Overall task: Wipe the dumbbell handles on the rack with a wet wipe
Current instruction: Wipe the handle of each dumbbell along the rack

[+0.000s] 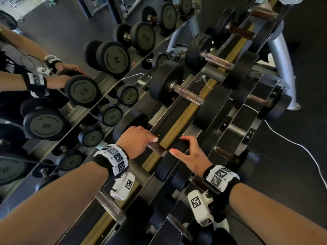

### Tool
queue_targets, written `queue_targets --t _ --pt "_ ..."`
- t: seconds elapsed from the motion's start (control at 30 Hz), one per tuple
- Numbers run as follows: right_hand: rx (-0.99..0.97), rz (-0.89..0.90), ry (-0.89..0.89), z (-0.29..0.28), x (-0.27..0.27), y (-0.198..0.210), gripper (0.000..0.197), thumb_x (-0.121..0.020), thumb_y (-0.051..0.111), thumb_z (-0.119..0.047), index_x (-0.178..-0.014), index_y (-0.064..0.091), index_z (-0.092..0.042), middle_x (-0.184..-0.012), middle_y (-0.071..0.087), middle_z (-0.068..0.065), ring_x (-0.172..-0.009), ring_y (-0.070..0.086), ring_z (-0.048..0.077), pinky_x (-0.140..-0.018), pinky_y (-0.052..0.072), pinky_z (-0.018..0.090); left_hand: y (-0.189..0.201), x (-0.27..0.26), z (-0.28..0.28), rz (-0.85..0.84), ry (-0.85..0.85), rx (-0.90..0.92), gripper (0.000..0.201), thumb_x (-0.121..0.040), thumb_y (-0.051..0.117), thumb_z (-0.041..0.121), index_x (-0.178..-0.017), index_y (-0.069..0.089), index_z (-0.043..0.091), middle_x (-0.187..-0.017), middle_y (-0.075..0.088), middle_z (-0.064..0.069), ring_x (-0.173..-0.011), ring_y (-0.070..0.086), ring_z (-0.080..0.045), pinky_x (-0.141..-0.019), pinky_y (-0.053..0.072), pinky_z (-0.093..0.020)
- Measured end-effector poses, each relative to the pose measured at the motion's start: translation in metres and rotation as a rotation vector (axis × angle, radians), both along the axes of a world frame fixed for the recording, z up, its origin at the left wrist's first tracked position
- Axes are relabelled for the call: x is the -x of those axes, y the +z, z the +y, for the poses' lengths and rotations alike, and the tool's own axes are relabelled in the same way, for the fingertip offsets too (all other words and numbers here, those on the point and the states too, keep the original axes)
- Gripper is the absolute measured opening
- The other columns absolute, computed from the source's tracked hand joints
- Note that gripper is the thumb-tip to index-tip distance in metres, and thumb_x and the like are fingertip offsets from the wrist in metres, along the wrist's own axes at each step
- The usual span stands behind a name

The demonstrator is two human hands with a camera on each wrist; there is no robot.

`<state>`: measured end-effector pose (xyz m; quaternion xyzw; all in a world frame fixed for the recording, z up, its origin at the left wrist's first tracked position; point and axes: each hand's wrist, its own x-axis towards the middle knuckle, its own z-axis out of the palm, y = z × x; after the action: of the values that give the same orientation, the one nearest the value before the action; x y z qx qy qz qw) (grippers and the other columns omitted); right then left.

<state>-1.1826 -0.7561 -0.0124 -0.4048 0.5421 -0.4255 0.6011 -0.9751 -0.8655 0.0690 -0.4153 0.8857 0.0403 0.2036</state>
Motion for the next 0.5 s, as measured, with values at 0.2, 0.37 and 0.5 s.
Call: queue_targets --t 0.2,0.37,0.5 --pt "-0.01 0.012 0.001 -0.001 0.001 0.001 0.064 -0.077 0.078 -0.048 -0.126 0.04 -0.031 -0.122 0.059 -0.001 -0.108 0.061 0.006 -0.077 0.05 0.011 -0.007 0.02 0.027 0.077 0.044 -0.122 0.035 -0.098 0.046 0.025 -0.126 0.057 0.042 -0.132 0.052 0.022 -0.132 0.036 -0.01 -0.102 0.022 -0.041" --pt "-0.034 0.015 0.033 -0.004 0.004 0.003 0.065 -0.079 0.077 -0.047 -0.128 0.038 -0.029 -0.122 0.059 0.0 -0.109 0.061 0.01 -0.085 0.052 0.021 -0.006 0.011 0.016 0.109 0.084 0.035 0.044 -0.093 0.052 0.019 -0.128 0.056 0.045 -0.131 0.054 0.023 -0.126 0.041 -0.009 -0.094 0.021 -0.037" --pt "-0.033 0.033 0.038 -0.003 0.005 0.005 0.064 -0.079 0.076 -0.049 -0.127 0.039 -0.03 -0.122 0.058 -0.001 -0.109 0.06 0.011 -0.087 0.051 0.023 -0.015 -0.004 0.01 0.13 0.216 0.135 0.048 -0.091 0.05 0.014 -0.132 0.055 0.04 -0.137 0.053 0.016 -0.13 0.039 -0.016 -0.097 0.025 -0.035"
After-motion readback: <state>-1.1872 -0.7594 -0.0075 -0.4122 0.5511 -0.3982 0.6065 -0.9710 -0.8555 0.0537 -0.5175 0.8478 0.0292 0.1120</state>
